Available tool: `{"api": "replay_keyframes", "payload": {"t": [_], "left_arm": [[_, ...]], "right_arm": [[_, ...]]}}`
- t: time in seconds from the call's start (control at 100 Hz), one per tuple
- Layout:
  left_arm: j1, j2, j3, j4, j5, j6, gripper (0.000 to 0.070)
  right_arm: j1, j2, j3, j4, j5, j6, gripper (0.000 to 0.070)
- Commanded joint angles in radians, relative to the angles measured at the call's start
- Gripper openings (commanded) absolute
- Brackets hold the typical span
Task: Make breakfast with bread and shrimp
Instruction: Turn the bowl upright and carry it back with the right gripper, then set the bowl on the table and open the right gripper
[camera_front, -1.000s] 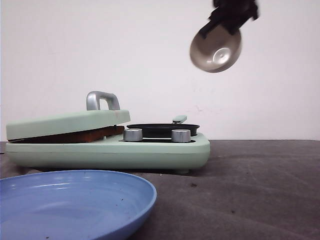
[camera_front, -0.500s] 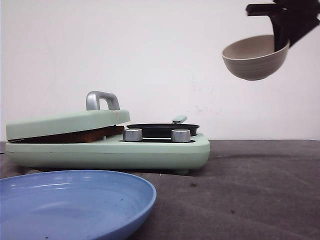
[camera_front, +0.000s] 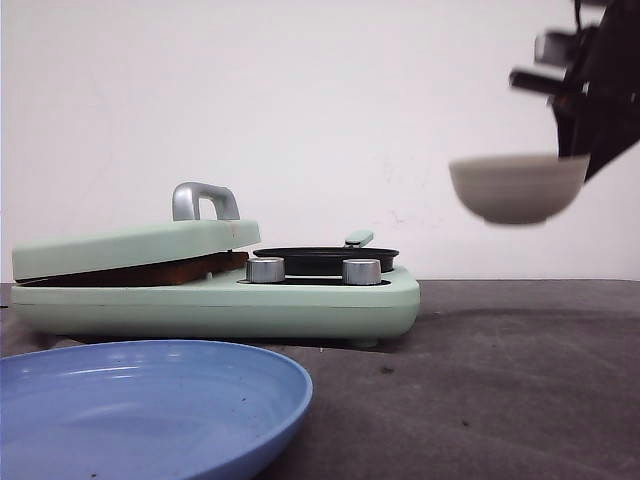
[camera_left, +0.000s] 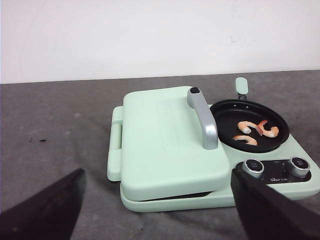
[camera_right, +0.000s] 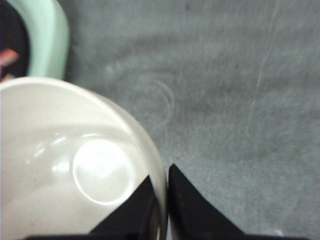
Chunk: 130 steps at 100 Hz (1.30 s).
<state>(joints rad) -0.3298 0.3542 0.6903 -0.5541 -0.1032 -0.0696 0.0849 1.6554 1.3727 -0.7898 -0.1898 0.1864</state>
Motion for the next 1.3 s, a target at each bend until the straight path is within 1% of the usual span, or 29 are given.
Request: {"api": "replay_keyframes", "payload": {"t": [0.0, 0.23, 0.38, 0.8, 0.98, 1.03, 1.06, 1.21, 1.29], "left_arm": [[-0.003, 0.004, 0.008, 0.006, -0.001, -0.002, 0.0504], [-0.003, 0.004, 0.008, 0.005, -0.001, -0.003, 0.0504], [-0.003, 0.004, 0.008, -0.007, -0.001, -0.003, 0.0504], [-0.003, 0.004, 0.008, -0.007, -0.001, -0.003, 0.0504], [-0.003, 0.004, 0.008, -0.008, -0.001, -0.003, 0.0504], [-0.003, 0.004, 0.008, -0.007, -0.001, -0.003, 0.0504], [-0.003, 0.004, 0.008, -0.008, -0.001, -0.003, 0.0504], [-0.003, 0.004, 0.008, -0.008, -0.001, -0.003, 0.0504], [-0.003, 0.004, 0.008, -0.008, -0.001, -0.003, 0.0504]], "right_arm": [[0.002, 0.05, 0.024, 0.01, -0.004, -0.014, 0.0], [0.002, 0.183, 0.024, 0.05, 0.009, -0.017, 0.0], [0.002, 0.233, 0.024, 0.089, 0.011, -0.016, 0.0], [0.002, 0.253, 0.024, 0.105, 0.01, -0.017, 0.0], [0.003, 0.253, 0.024, 0.102, 0.007, -0.045, 0.0002], [0.003, 0.253, 0.024, 0.102, 0.007, -0.048, 0.0025], [0.003, 0.253, 0.024, 0.102, 0.007, -0.048, 0.0053], [0.003, 0.253, 0.024, 0.1, 0.005, -0.065, 0.0281], [0.003, 0.253, 0.024, 0.085, 0.0, -0.072, 0.0363]]}}
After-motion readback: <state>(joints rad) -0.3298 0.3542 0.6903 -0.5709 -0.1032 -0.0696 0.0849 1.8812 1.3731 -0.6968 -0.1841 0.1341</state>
